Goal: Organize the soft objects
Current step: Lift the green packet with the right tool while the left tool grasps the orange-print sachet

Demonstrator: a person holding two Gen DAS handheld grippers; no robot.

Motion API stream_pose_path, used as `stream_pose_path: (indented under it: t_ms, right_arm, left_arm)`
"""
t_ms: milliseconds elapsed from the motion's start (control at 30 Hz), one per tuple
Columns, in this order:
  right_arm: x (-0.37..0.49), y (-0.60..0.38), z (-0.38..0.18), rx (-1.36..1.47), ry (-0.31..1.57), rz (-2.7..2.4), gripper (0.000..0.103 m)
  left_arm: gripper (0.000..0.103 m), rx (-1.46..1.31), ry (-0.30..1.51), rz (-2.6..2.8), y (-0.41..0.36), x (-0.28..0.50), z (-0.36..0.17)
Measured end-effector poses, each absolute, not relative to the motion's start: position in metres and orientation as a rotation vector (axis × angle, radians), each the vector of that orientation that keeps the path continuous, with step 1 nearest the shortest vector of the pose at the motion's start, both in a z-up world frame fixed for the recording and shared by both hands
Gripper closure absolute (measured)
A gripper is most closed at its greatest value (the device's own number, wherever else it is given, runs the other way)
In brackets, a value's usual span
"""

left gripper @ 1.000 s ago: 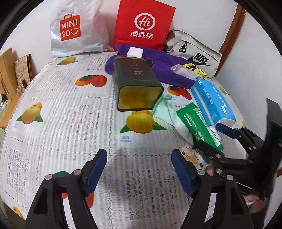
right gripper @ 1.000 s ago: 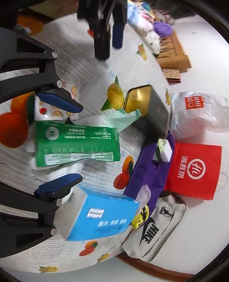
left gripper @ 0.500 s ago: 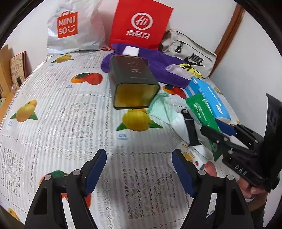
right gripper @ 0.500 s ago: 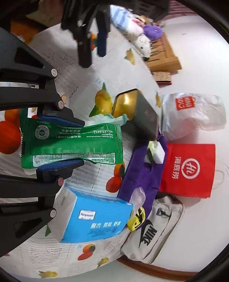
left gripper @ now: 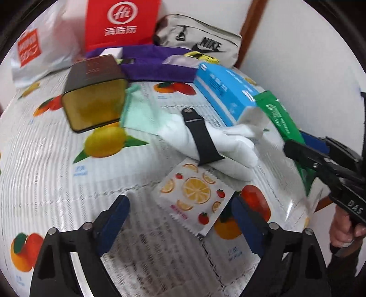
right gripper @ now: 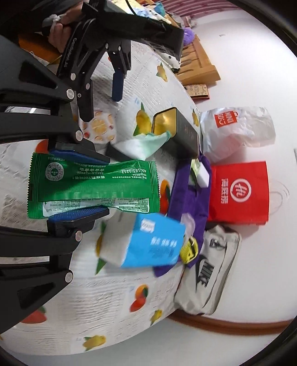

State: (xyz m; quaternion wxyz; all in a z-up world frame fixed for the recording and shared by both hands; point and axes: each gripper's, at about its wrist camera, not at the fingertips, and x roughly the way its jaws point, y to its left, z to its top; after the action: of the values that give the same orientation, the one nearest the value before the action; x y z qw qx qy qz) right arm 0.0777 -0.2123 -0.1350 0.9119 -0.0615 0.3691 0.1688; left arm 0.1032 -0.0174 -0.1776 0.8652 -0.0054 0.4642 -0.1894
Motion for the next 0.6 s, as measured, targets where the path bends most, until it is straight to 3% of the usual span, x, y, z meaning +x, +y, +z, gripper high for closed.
stream_pose_path:
  t_ms: [200, 467, 600]
  right_arm:
    - [0.071, -0.239, -0.144, -0.077, 0.781, 0.297, 0.066]
    - [0.071, -0.26, -0.164, -0.005, 0.833, 0.266, 0.066]
    - [0.067, -0.261, -0.171, 0.004, 0.842, 0.278, 0.066]
  left_arm:
    - [0.006, 0.173, 0.947, -0.344, -0.048, 0.1, -0.187]
    - [0.042, 0.189, 0.897, -0.348, -0.05, 0.098, -0.181]
    - [0.05, 0.201, 0.888, -0.359, -0.052, 0.098, -0.18]
